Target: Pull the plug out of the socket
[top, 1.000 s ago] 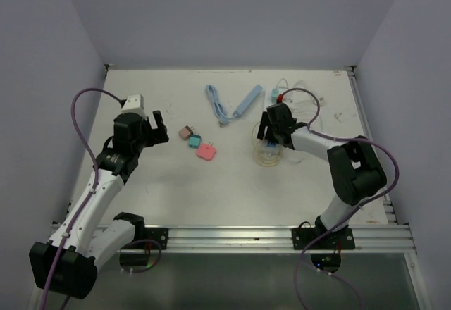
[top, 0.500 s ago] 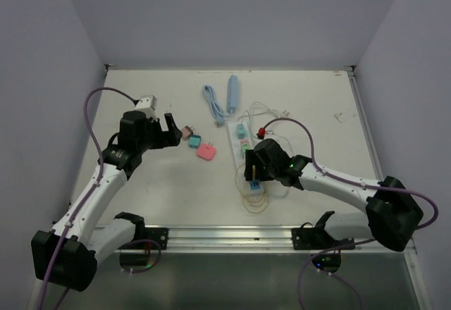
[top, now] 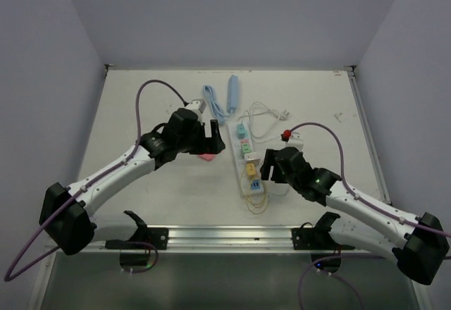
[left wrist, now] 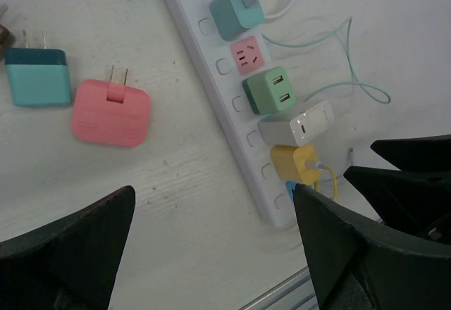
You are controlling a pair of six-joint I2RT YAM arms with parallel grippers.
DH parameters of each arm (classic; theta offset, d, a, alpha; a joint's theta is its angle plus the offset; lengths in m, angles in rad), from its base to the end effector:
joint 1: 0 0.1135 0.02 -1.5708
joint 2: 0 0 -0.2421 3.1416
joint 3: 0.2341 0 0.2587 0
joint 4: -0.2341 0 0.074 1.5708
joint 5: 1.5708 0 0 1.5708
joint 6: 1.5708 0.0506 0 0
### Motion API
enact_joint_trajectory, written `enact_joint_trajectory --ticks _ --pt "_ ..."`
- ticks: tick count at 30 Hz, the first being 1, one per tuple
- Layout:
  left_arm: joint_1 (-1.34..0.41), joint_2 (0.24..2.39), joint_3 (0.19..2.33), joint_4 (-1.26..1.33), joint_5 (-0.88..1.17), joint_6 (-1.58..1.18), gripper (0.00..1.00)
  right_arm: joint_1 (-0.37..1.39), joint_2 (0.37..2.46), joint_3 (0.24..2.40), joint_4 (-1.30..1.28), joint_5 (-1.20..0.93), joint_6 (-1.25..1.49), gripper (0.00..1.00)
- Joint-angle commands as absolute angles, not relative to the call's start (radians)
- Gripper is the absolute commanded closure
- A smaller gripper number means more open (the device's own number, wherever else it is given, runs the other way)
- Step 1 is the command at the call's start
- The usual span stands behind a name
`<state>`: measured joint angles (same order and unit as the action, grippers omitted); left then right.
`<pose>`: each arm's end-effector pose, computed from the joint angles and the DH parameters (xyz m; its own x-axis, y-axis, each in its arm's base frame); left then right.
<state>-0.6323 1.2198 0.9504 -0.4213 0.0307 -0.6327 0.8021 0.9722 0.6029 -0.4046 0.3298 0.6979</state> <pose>0.2341 -0.1734 0.2523 -0.7750 -0.1649 -0.6100 0.1879 0.8616 -0.4716 0.1696 0.1518 0.1935 -0.7058 0.1447 -0.6934 -0.0854 0.9544 0.2862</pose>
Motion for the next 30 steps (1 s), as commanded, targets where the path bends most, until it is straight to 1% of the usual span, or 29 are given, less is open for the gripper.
enact_joint_trajectory --ticks 1,4,10,14,19,22,26,28,30 --pt "-0.742 1.31 1.058 -0.437 -0.049 -0.722 0.04 0.784 0.89 0.548 -0.449 0.503 0.802 0.27" --pt "-0.831 1.405 1.132 -0.462 -0.101 -0.758 0.08 0.766 0.815 0.503 -0.489 0.563 0.886 0.29" --pt "-0.951 1.601 1.259 -0.535 -0.185 -0.817 0.12 0.746 0.675 0.424 -0.497 0.614 0.937 0.3" --pt "-0.994 1.719 1.374 -0.597 -0.236 -0.822 0.13 0.742 0.653 0.399 -0.485 0.614 0.942 0.3" --pt "-1.019 1.85 1.453 -0.66 -0.259 -0.822 0.18 0.741 0.686 0.361 -0.396 0.536 0.937 0.3" --pt "-1.022 1.876 1.45 -0.647 -0.25 -0.833 0.23 0.741 0.701 0.347 -0.358 0.5 0.936 0.31" --pt "-1.022 1.884 1.427 -0.635 -0.233 -0.847 0.35 0.741 0.71 0.342 -0.327 0.469 0.904 0.31" --pt "-1.022 1.876 1.398 -0.612 -0.221 -0.857 0.39 0.741 0.715 0.338 -0.289 0.433 0.891 0.31" --pt "-1.022 1.864 1.379 -0.588 -0.215 -0.867 0.46 0.741 0.718 0.331 -0.259 0.404 0.882 0.31"
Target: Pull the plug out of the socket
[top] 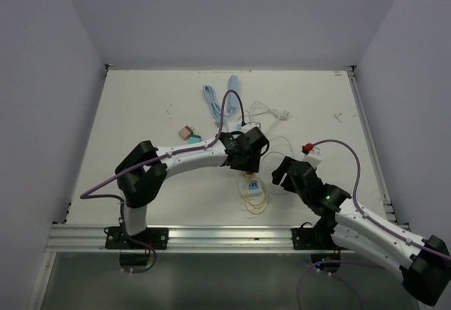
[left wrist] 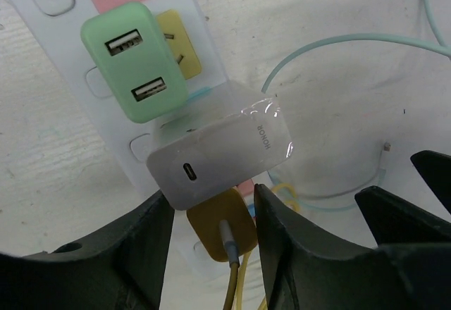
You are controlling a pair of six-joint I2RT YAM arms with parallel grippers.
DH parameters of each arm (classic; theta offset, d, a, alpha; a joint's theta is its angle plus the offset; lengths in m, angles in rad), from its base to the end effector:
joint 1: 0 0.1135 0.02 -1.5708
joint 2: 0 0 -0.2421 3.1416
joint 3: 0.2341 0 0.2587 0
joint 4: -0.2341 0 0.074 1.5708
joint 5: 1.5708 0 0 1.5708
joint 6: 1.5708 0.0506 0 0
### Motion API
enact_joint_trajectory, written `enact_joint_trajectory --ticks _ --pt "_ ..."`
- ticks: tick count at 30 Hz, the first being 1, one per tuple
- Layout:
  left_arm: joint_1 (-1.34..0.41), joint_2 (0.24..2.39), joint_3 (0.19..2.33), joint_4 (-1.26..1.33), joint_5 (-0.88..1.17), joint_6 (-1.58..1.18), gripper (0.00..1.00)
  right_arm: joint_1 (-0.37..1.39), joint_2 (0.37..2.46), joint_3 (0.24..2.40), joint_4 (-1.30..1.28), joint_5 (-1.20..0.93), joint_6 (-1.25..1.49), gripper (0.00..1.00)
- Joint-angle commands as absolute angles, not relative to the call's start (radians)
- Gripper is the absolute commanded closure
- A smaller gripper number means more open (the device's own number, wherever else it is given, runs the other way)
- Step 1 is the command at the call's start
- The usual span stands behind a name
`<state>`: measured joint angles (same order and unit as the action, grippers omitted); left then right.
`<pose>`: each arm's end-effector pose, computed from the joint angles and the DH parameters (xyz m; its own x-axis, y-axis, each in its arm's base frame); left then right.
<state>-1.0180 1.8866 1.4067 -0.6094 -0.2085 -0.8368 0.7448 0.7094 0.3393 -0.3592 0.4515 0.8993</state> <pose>0.2207 -0.3377 0.1712 -0.8926 0.0633 -0.4464 0.1785 0.9588 -0.2210 0.1486 0.1070 0.1565 -0.5950 0.4096 -0.6915 0.1529 0.9024 0.4029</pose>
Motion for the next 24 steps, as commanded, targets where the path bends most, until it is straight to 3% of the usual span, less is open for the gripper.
enact_joint_trajectory --ticks 1,8,11,15,18,24 --pt "-1.02 1.858 1.37 -0.581 -0.212 -0.874 0.49 0.741 0.722 0.324 -0.223 0.39 0.879 0.31" --pt "-0.997 1.718 1.156 -0.408 -0.154 -0.916 0.85 0.742 0.781 0.316 -0.049 0.227 0.83 0.31" --pt "-0.966 1.608 1.031 -0.246 -0.104 -0.922 0.92 0.742 0.831 0.318 0.032 0.146 0.818 0.31" --pt "-0.914 1.508 0.873 -0.077 -0.031 -0.927 1.0 0.744 0.917 0.334 0.087 0.068 0.81 0.31" --pt "-0.844 1.445 0.735 0.092 0.11 -0.96 1.0 0.744 0.968 0.344 0.123 0.023 0.827 0.32" --pt "-0.759 1.384 0.598 0.268 0.192 -0.969 1.0 0.746 1.029 0.371 0.173 -0.026 0.864 0.32"
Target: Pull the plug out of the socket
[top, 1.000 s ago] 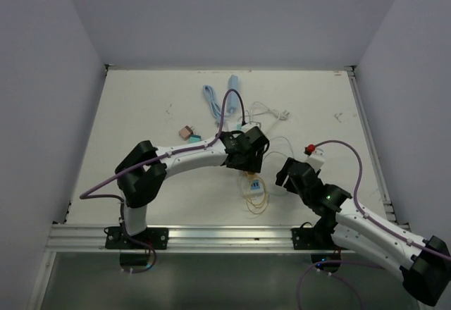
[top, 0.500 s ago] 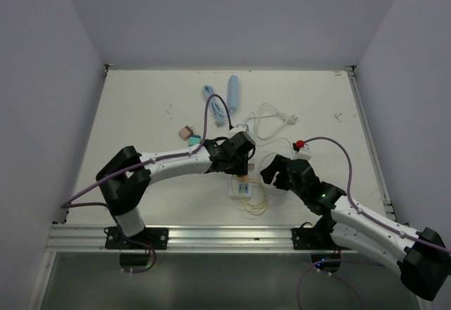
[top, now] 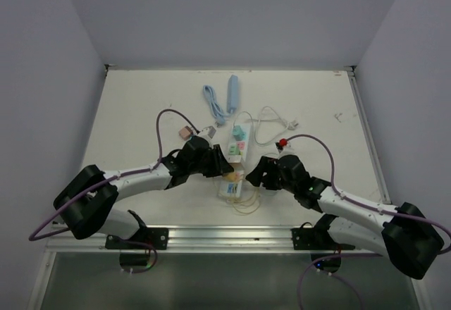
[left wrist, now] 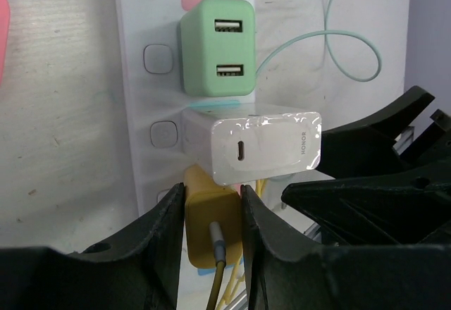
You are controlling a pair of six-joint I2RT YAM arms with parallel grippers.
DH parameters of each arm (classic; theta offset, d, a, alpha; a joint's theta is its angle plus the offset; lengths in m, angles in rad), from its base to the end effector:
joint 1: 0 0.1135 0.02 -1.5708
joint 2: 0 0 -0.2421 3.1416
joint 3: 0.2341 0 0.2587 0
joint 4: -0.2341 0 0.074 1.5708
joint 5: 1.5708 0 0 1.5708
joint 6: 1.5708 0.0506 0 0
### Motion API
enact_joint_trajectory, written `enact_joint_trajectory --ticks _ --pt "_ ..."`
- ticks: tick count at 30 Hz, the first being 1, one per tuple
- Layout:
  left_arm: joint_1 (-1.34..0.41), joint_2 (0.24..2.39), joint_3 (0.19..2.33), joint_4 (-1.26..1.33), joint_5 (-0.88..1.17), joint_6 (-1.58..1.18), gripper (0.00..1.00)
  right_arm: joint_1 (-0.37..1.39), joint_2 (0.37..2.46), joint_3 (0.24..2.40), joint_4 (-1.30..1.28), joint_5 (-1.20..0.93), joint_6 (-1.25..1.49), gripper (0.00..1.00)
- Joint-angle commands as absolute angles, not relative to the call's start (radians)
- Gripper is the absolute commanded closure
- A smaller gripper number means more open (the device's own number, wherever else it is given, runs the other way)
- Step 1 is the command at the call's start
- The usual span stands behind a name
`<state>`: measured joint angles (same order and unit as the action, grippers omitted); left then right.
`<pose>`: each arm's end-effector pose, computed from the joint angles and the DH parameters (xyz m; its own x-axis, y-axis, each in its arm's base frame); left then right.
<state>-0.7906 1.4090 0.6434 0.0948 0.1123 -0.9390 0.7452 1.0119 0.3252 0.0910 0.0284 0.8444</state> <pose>0.2080 -0.2182 0.1441 -0.8780 -0.2528 -0.4064 0.1008 0.7325 -0.6733 0.1681 0.1531 0.1357 -0.7677 0.3084 -0.5617 -0.1304 0.7830 0.6082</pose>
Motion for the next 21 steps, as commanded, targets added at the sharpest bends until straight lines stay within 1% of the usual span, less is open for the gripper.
enact_joint_trajectory --ticks 1,2,6,7,8,10,15,18,21 --pt "-0.752 1.381 0.56 0.302 0.219 -0.98 1.0 0.746 1.034 0.377 0.176 -0.031 0.867 0.32" --pt "-0.744 1.381 0.545 0.366 0.232 -0.991 1.0 0.746 1.041 0.383 0.175 -0.034 0.871 0.32" --pt "-0.721 1.426 0.523 0.477 0.275 -1.015 1.0 0.747 1.063 0.437 0.137 -0.003 0.882 0.32" --pt "-0.721 1.439 0.529 0.492 0.293 -1.017 1.0 0.746 1.071 0.448 0.109 0.017 0.882 0.32" --pt "-0.721 1.459 0.531 0.517 0.298 -1.017 1.0 0.747 1.078 0.459 0.091 0.035 0.887 0.35" --pt "-0.721 1.471 0.537 0.535 0.299 -1.019 1.0 0.747 1.107 0.474 0.083 0.061 0.888 0.39" --pt "-0.709 1.525 0.555 0.591 0.316 -1.016 1.0 0.747 1.169 0.511 0.055 0.08 0.894 0.39" --pt "-0.703 1.557 0.574 0.606 0.319 -1.014 1.0 0.747 1.189 0.531 -0.039 0.136 0.891 0.4" --pt "-0.698 1.583 0.583 0.63 0.328 -1.019 1.0 0.747 1.201 0.543 -0.072 0.129 0.888 0.41"
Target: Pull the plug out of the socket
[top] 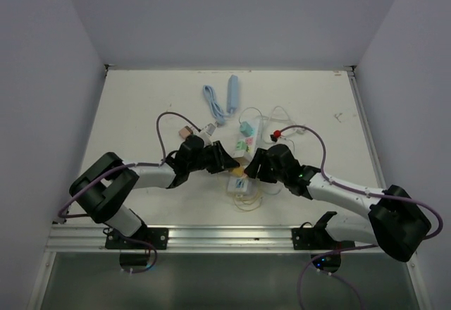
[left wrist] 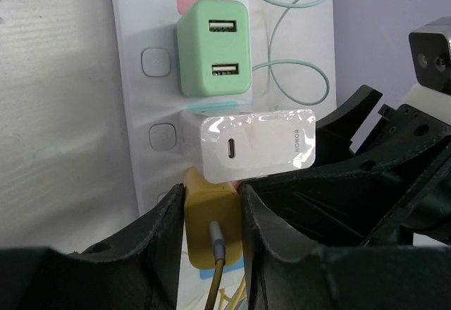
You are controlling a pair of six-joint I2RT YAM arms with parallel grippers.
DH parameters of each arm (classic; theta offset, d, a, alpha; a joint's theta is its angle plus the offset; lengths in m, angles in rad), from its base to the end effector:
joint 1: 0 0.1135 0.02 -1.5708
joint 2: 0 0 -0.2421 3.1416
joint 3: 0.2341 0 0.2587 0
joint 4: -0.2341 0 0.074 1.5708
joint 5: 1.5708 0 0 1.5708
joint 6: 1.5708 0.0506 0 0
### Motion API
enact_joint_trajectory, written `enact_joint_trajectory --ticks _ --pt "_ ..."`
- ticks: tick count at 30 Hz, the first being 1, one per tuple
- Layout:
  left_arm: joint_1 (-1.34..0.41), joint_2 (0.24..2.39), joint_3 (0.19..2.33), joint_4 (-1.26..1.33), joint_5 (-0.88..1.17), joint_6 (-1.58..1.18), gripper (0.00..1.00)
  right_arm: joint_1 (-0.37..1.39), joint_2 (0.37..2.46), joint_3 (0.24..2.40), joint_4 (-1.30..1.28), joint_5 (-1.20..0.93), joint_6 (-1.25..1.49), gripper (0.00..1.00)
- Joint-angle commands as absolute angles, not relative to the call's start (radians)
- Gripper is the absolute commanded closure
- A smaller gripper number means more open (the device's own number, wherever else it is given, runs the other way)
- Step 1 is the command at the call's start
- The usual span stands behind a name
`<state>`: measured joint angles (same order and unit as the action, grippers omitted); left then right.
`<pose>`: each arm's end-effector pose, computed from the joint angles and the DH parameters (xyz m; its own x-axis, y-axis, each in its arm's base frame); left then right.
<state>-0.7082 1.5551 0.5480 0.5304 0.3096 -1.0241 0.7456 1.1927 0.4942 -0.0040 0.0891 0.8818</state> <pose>0.2254 -0.2133 0.1189 -0.8861 -0.3124 -0.3425 0.1313 0.5395 -0.8317 0.1918 0.1710 0.1423 -0.7849 0.3217 -0.5296 -0.0315 0.8329 0.5526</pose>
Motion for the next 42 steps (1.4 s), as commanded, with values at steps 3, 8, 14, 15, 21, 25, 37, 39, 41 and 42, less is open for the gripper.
enact_joint_trajectory --ticks 3,8,14,15,21,25,37,39,41,42 --pt "-0.696 1.606 0.592 0.653 0.34 -1.023 1.0 0.75 1.209 0.526 -0.029 0.078 0.923 0.41" --pt "-0.698 1.624 0.598 0.686 0.354 -1.028 1.0 0.759 1.267 0.541 -0.006 0.04 0.956 0.42" --pt "-0.696 1.588 0.604 0.632 0.345 -0.988 1.0 0.759 1.292 0.567 0.003 0.055 0.933 0.73" --pt "-0.696 1.582 0.606 0.618 0.342 -0.967 1.0 0.759 1.279 0.577 -0.036 0.072 0.924 0.8" --pt "-0.696 1.536 0.624 0.491 0.334 -0.885 1.0 0.759 1.221 0.664 -0.204 0.161 0.819 1.0" --pt "-0.696 1.508 0.623 0.442 0.337 -0.876 1.0 0.759 1.213 0.729 -0.305 0.251 0.738 1.0" --pt "-0.66 1.509 0.575 0.476 0.386 -0.976 1.0 0.753 1.281 0.742 -0.413 0.436 0.719 1.0" --pt "-0.644 1.503 0.557 0.468 0.399 -0.995 1.0 0.746 1.287 0.729 -0.41 0.452 0.721 1.0" --pt "-0.623 1.488 0.545 0.442 0.4 -1.002 1.0 0.744 1.29 0.715 -0.402 0.46 0.718 1.0" --pt "-0.618 1.483 0.542 0.431 0.4 -1.002 1.0 0.741 1.293 0.713 -0.396 0.463 0.716 1.0"
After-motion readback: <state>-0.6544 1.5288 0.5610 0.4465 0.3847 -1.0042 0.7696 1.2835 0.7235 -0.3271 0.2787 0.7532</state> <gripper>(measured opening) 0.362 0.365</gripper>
